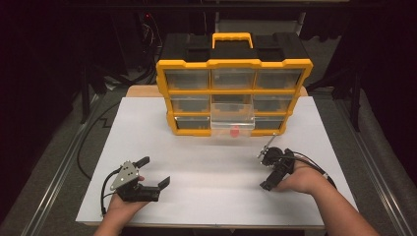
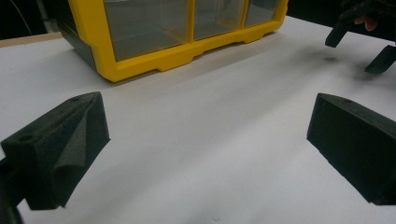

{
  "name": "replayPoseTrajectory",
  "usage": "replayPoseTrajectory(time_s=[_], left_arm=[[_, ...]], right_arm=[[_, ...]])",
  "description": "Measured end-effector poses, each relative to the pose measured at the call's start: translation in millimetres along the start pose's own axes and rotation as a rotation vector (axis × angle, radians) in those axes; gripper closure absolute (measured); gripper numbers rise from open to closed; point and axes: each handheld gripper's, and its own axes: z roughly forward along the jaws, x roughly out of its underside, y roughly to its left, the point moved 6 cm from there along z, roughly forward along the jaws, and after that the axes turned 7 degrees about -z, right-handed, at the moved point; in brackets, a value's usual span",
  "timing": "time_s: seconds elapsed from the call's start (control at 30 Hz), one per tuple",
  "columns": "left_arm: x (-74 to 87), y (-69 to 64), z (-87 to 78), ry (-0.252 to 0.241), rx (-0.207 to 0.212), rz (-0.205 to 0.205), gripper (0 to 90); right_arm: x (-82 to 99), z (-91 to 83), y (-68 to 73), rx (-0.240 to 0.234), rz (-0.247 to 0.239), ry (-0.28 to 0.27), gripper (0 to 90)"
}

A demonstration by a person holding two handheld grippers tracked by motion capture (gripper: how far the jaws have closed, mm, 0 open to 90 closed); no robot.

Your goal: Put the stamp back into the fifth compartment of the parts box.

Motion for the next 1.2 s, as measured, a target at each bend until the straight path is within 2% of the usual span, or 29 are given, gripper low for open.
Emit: replayPoseTrajectory(time_s=[0.23,0.4,0.5,0.7,0.97,1.1,1.2], left_arm=[[0.3,0.8,-0.1,0.005,-0.006,0.000,0.3],[0.3,2.2,0.0,0.007,-0.010,-0.011,0.3],[0.5,3.5,-0.4,0.010,-0.016,-0.016,0.3],[1.1,7.0,-1.1,0.017,-0.030,-0.032,0.3],[1.2,10.4,-2.2,0.013,-0.038,-0.056,0.3],[1.1,11.8,-3.1,0.010,-0.037,-0.069,0.3],[0.9,12.5,-3.6,0.006,-0.034,-0.075,0.3]], right_arm=[[-0.1,1.0,-0.9,0.023,0.013,-0.084,0.1],[2.1,-1.5,-2.1,0.040,0.063,-0.209,0.1],[5.2,0.2,-2.1,0.057,0.088,-0.290,0.1],[11.4,-0.4,-0.2,0.084,0.160,-0.512,0.1],[15.7,-11.0,3.8,0.129,0.242,-0.759,0.1],[16.6,-17.4,8.0,0.149,0.268,-0.853,0.1],[19.6,-21.0,12.0,0.183,0.286,-0.914,0.1]])
